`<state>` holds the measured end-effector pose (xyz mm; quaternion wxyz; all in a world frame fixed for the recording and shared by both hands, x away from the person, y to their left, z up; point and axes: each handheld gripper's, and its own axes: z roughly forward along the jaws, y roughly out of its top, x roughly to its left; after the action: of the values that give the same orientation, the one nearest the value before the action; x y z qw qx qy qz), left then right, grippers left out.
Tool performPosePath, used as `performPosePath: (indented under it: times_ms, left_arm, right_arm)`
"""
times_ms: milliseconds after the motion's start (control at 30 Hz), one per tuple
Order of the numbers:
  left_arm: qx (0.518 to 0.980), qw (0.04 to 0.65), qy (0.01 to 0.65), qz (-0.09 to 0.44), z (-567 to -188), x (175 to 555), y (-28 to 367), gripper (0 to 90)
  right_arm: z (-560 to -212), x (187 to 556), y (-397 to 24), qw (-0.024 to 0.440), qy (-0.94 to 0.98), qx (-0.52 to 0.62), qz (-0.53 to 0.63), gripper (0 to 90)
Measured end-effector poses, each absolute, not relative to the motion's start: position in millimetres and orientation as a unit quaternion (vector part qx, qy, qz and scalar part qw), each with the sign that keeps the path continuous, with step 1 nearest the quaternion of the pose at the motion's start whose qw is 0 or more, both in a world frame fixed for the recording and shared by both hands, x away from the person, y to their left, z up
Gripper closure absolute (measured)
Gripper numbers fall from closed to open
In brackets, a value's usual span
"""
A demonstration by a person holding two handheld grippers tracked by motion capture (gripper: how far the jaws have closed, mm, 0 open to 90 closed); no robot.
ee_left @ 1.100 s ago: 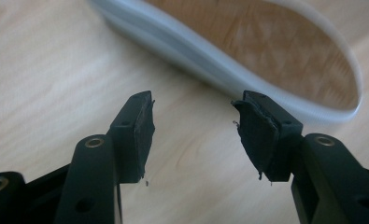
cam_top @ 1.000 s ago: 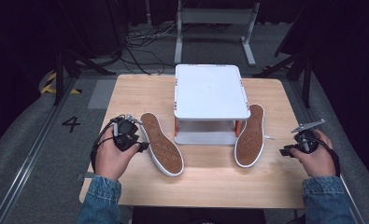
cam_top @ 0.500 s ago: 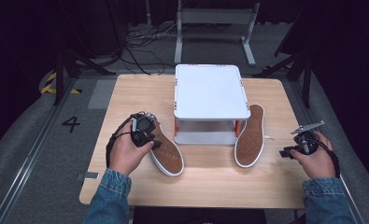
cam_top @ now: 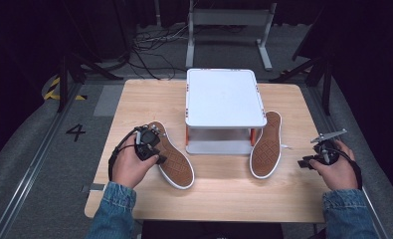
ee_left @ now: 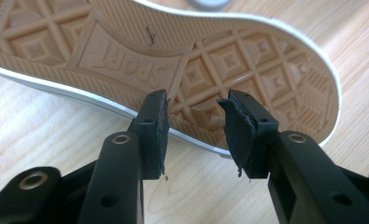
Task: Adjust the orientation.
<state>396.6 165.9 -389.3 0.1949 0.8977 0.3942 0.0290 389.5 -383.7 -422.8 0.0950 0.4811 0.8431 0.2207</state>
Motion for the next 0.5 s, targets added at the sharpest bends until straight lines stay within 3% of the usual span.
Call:
performPosePath:
  times_ms: [333, 500]
  left_arm:
    - [0.886, 0.184, 0.426, -0.008, -410.9, 392.5, 190.8, 56.4]
    - [0.886, 0.180, 0.428, -0.002, -411.3, 391.2, 193.7, 53.4]
  right_arm:
    - [-422.8, 393.1, -380.2, 0.096, 0.846, 0.476, 0.220, 66.2]
    - [-422.4, 393.6, -379.1, 0.097, 0.847, 0.475, 0.221, 65.9]
